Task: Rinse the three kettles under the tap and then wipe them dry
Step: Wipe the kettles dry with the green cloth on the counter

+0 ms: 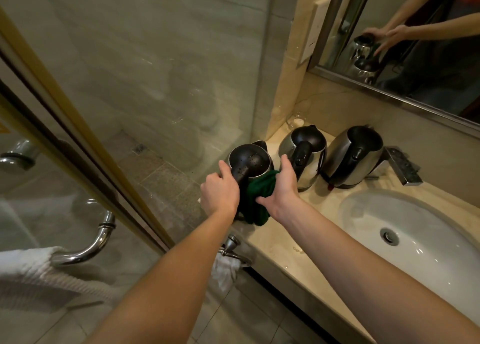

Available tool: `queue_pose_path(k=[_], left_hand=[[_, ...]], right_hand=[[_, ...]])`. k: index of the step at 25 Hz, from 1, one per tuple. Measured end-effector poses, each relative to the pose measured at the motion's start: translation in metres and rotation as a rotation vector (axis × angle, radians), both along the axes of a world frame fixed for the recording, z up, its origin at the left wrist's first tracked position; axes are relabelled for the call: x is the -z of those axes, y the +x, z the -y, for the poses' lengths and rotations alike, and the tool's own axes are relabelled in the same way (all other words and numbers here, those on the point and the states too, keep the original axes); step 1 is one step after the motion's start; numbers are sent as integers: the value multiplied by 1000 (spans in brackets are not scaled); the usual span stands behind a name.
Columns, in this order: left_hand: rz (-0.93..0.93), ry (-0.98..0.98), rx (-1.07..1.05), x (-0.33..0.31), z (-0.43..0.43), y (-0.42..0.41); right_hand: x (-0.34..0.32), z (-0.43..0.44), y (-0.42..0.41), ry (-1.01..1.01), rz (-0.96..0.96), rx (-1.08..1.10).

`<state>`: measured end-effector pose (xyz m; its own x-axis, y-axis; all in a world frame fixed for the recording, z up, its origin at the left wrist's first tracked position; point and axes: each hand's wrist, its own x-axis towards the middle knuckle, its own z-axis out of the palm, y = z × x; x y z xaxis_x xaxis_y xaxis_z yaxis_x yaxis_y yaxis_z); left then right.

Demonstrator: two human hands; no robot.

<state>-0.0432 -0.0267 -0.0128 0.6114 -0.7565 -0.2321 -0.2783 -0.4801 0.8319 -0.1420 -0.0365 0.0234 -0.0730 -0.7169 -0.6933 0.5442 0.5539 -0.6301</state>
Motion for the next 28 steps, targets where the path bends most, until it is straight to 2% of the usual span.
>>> queue_pose_path(k=[5,11,15,20,28], left_hand=[[69,31,-62,-6,-1,-15],[318,-42,29,-4,0,-18],[307,-105,72,-2,-1,-13],[294,-118,112,-2,-2,-8],[280,-122,151,6,7,9]], right_hand=[[25,-4,-6,93,47,58],[45,-2,-9,111,143,38],[24,2,-11,22,162,-7],[-1,4,-11,-23,32,-88],[48,-1,-14,66,103,-21]])
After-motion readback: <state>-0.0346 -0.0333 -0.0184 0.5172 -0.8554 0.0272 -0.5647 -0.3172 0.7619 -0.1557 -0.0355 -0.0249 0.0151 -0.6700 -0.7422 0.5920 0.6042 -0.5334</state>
